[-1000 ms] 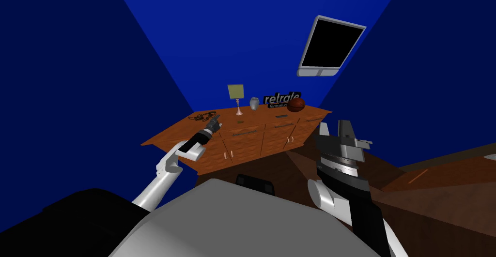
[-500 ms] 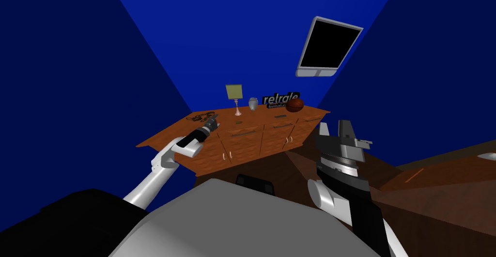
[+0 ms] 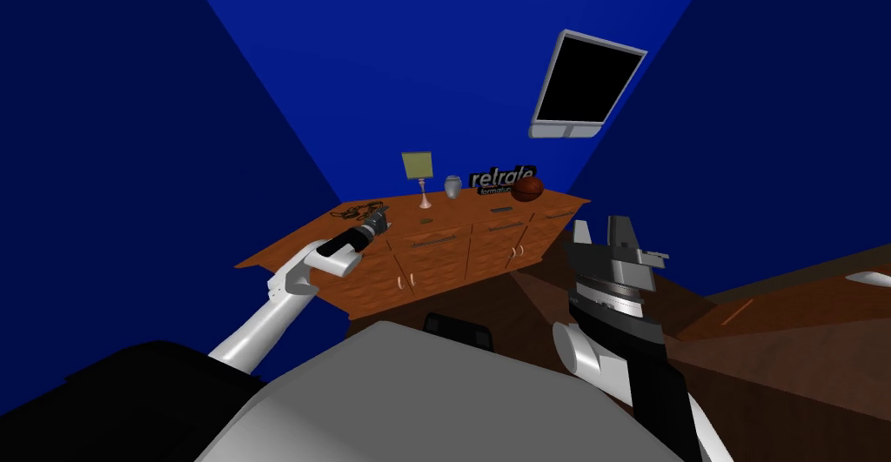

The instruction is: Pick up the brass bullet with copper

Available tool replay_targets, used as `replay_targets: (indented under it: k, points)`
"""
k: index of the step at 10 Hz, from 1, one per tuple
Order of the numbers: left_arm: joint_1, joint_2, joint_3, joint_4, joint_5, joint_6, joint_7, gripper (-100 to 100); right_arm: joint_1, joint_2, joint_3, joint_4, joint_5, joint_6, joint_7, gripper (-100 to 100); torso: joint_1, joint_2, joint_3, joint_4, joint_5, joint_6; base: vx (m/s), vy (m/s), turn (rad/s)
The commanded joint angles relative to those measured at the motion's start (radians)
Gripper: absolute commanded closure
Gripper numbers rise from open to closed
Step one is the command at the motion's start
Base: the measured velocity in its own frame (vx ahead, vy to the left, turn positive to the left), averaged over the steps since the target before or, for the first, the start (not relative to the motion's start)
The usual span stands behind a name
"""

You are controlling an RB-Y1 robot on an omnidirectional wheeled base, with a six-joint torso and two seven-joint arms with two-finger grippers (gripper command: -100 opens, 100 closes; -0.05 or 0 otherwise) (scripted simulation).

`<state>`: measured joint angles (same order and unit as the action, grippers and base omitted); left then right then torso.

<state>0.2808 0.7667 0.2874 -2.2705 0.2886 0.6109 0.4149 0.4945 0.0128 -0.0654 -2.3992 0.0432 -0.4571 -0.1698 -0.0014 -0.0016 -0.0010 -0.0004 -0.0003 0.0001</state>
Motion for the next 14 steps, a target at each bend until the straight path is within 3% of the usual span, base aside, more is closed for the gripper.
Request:
replay_targets:
  k: [1, 2, 3, 5, 6, 8, 9, 11, 12, 14]
  points:
    - [-0.008, 0.013, 0.007, 0.001, 0.008, 0.050, 0.011, -100, 0.000, 0.000, 0.000, 0.000, 0.000, 0.000, 0.000, 0, 0.000, 0.000, 0.000, 0.000, 0.000, 0.000, 0.032, -0.027, -0.021]
    - [-0.008, 0.013, 0.007, 0.001, 0.008, 0.062, 0.011, -100, 0.000, 0.000, 0.000, 0.000, 0.000, 0.000, 0.000, 0, 0.000, 0.000, 0.000, 0.000, 0.000, 0.000, 0.016, -0.017, 0.010]
    - [-0.022, 0.046, 0.024, 0.013, 0.038, 0.100, 0.031, -100, 0.000, 0.000, 0.000, 0.000, 0.000, 0.000, 0.000, 0, 0.000, 0.000, 0.000, 0.000, 0.000, 0.000, 0.029, -0.032, -0.047]
    - [-0.022, 0.046, 0.024, 0.013, 0.038, 0.136, 0.031, -100, 0.000, 0.000, 0.000, 0.000, 0.000, 0.000, 0.000, 0, -0.001, 0.000, 0.000, 0.000, 0.000, 0.000, 0.022, -0.024, -0.012]
    - [-0.036, 0.078, 0.042, 0.026, 0.068, 0.174, 0.050, -100, 0.000, 0.000, 0.000, 0.000, 0.000, 0.000, 0.000, 0, 0.000, 0.001, 0.000, 0.000, 0.000, 0.000, 0.040, -0.034, -0.063]
    - [-0.036, 0.078, 0.042, 0.026, 0.068, 0.209, 0.050, -100, 0.000, 0.000, 0.000, 0.000, 0.000, 0.000, 0.000, 0, -0.001, -0.001, -0.001, 0.000, 0.000, 0.000, 0.027, -0.023, -0.010]
    - [-0.050, 0.107, 0.058, 0.040, 0.101, 0.246, 0.067, -100, 0.000, 0.000, 0.000, 0.000, 0.000, 0.000, 0.000, 0, 0.000, 0.000, 0.000, 0.000, 0.000, 0.000, 0.037, -0.039, -0.068]
    - [-0.050, 0.107, 0.058, 0.040, 0.101, 0.281, 0.067, -100, 0.000, 0.000, 0.000, 0.000, 0.000, 0.000, 0.000, 0, -0.001, -0.001, 0.000, 0.000, 0.000, 0.000, 0.027, -0.029, -0.011]
    - [-0.065, 0.133, 0.073, 0.055, 0.136, 0.317, 0.084, -100, 0.000, 0.000, 0.000, 0.000, 0.000, 0.000, 0.000, 0, 0.000, 0.000, 0.000, 0.000, 0.000, 0.000, 0.030, -0.032, -0.062]
    - [-0.065, 0.133, 0.073, 0.055, 0.136, 0.352, 0.084, -100, 0.000, 0.000, 0.000, 0.000, 0.000, 0.000, 0.000, 0, -0.001, -0.001, 0.000, 0.000, 0.000, 0.000, 0.032, -0.025, -0.020]
